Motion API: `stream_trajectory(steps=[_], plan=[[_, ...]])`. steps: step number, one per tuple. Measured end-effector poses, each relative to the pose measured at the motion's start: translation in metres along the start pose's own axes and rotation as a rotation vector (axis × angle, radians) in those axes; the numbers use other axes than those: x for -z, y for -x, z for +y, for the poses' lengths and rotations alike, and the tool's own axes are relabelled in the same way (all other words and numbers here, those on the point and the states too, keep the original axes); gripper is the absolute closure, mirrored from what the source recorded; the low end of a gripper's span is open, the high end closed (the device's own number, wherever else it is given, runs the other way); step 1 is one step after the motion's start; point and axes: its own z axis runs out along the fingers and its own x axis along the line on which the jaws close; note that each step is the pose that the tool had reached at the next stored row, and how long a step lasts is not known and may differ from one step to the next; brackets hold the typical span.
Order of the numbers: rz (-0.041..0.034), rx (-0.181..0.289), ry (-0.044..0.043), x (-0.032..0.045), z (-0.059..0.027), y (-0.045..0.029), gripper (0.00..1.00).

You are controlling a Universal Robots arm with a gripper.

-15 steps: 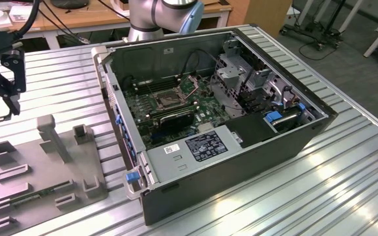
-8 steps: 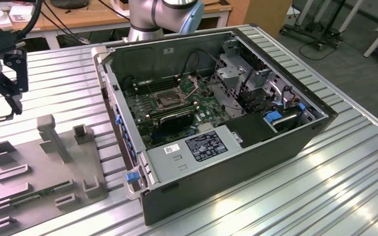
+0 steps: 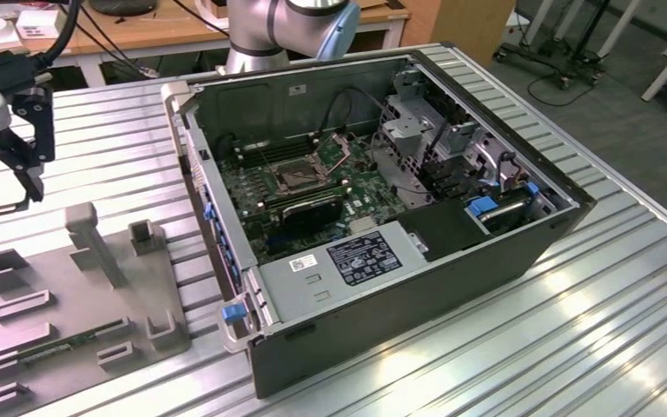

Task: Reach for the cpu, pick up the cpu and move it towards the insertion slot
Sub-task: 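Pick up the cpu and move it towards the insertion slot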

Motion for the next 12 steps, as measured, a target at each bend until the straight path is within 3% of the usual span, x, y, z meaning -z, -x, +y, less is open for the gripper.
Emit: stream_trajectory(steps=[12], plan=[[0.0, 0.0, 0.0, 0.0, 0.0001, 0.0026, 0.45]])
